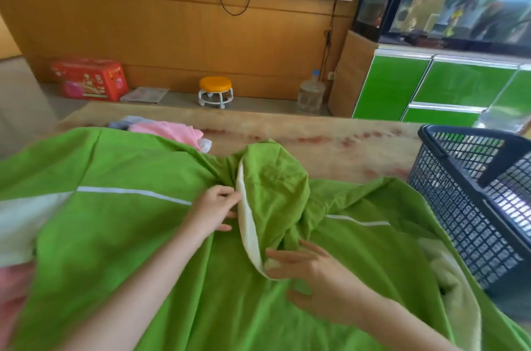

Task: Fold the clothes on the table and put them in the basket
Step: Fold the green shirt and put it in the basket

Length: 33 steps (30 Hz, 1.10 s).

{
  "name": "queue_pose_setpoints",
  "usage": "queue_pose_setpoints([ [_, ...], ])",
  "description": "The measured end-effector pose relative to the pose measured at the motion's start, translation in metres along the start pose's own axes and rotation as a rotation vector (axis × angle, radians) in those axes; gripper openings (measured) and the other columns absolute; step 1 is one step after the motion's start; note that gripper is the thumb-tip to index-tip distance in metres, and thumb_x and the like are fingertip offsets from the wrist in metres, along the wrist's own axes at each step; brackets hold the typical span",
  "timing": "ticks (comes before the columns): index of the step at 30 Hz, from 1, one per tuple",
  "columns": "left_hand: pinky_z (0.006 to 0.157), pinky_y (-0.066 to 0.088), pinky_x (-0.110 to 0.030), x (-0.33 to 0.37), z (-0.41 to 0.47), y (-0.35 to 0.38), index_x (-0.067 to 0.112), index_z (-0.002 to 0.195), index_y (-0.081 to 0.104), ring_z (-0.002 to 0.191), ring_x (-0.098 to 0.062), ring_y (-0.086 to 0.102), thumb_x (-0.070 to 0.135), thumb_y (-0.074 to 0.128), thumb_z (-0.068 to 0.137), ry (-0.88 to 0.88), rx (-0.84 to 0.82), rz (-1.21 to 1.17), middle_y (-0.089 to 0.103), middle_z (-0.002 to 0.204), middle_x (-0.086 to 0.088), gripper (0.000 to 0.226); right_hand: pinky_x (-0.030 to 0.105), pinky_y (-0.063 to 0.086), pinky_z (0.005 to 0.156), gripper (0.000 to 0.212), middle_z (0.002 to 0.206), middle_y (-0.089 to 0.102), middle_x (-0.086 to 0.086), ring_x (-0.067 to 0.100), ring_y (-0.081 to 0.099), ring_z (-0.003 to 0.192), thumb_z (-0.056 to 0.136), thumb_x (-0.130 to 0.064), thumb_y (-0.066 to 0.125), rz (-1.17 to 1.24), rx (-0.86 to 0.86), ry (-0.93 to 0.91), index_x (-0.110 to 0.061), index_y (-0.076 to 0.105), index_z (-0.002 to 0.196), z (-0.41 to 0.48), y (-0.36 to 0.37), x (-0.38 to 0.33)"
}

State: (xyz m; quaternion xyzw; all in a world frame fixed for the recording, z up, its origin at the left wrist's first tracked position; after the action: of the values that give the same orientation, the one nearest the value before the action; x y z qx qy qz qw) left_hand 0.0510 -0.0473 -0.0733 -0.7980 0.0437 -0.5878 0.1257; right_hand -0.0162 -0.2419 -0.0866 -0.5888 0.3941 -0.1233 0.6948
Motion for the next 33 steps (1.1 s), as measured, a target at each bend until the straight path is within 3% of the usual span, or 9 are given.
queue_pose_setpoints([
  [2,0.065,0.056,-0.034,0.004,0.0,0.006,0.009,0.127,0.052,0.086,-0.019,0.063,0.029,0.061,0.09,0.064,0.032,0.17,0.06,0.102,0.001,0.042,0.022,0.037,0.106,0.024,0.12,0.064,-0.019,-0.01,0.055,0.11,0.088,-0.022,0.065,0.323,0.164,0.147,-0.027,0.072,0.11,0.004,-0.023,0.013],
  [5,0.063,0.058,-0.035,0.003,0.004,0.012,0.011,0.131,0.047,0.079,-0.021,0.065,0.025,0.067,0.086,0.099,0.065,0.258,0.06,0.095,0.002,0.052,0.03,0.053,0.082,0.027,0.106,0.071,-0.006,0.007,0.064,0.091,0.088,-0.033,0.066,0.458,0.526,0.474,-0.019,0.07,0.11,0.03,-0.071,0.057],
  [9,0.058,0.057,-0.027,-0.013,0.01,0.016,0.0,0.127,0.05,0.079,-0.02,0.064,0.008,0.064,0.088,0.018,0.045,0.039,0.064,0.098,-0.009,0.043,0.032,0.049,0.083,0.073,0.125,0.06,0.006,0.023,0.055,0.109,0.082,-0.059,0.061,0.369,0.368,0.782,-0.009,0.049,0.134,0.09,-0.075,0.111],
  [11,0.057,0.055,-0.024,-0.019,0.008,0.017,-0.001,0.118,0.056,0.08,-0.017,0.064,0.005,0.058,0.092,-0.004,0.016,-0.049,0.066,0.1,-0.01,0.027,0.039,0.047,0.091,0.066,0.115,0.063,0.007,0.03,0.052,0.115,0.079,-0.062,0.063,0.316,0.358,0.867,-0.009,0.058,0.119,0.108,-0.063,0.125],
  [14,0.063,0.054,-0.026,-0.023,0.004,0.019,0.003,0.114,0.055,0.084,-0.017,0.064,0.002,0.049,0.095,-0.07,-0.059,-0.239,0.067,0.097,-0.007,0.02,0.039,0.048,0.09,0.029,0.096,0.069,0.004,0.025,0.062,0.097,0.085,-0.038,0.068,0.4,0.573,0.77,-0.013,0.069,0.099,0.125,-0.066,0.121],
  [18,0.074,0.053,-0.03,-0.016,-0.004,0.022,0.008,0.104,0.057,0.087,-0.019,0.064,-0.01,0.041,0.094,-0.101,-0.184,-0.411,0.066,0.096,-0.007,0.026,0.027,0.047,0.065,0.01,0.071,0.061,-0.004,0.003,0.056,0.064,0.092,-0.016,0.062,0.754,0.858,0.28,-0.015,0.064,0.082,0.124,-0.134,0.069],
  [22,0.07,0.055,-0.031,-0.012,-0.015,0.018,0.011,0.102,0.06,0.088,-0.021,0.065,-0.014,0.033,0.091,-0.102,-0.169,-0.45,0.071,0.092,-0.007,0.039,0.029,0.053,0.066,0.014,0.077,0.064,0.002,0.011,0.061,0.071,0.096,-0.017,0.056,0.786,0.607,0.007,-0.01,0.064,0.086,0.103,-0.176,0.005],
  [25,0.07,0.052,-0.036,-0.019,-0.023,-0.001,0.009,0.112,0.06,0.093,-0.027,0.064,0.0,0.032,0.098,-0.17,-0.023,-0.615,0.07,0.098,-0.011,0.033,0.048,0.052,0.067,0.02,0.081,0.064,0.024,0.022,0.058,0.068,0.093,-0.027,0.059,0.584,0.357,0.0,-0.009,0.067,0.088,0.086,-0.153,-0.014],
  [33,0.081,0.042,-0.044,-0.038,-0.065,-0.032,0.016,0.121,0.05,0.097,-0.026,0.057,0.04,0.035,0.1,-0.217,0.085,-0.766,0.06,0.112,-0.01,0.035,0.053,0.05,0.071,0.019,0.084,0.065,0.025,0.03,0.058,0.065,0.09,-0.03,0.064,0.534,0.291,0.105,-0.012,0.07,0.088,0.063,-0.091,-0.014],
])
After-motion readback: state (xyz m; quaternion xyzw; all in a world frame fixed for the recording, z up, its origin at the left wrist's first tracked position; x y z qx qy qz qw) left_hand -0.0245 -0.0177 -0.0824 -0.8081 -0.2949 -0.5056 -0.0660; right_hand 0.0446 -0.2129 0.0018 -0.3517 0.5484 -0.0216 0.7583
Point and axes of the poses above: each hand's wrist, its own z-axis towards the middle knuckle, its own y-axis out of the palm, x = y × z, the point moved 5 cm from there along z, towards the middle knuckle
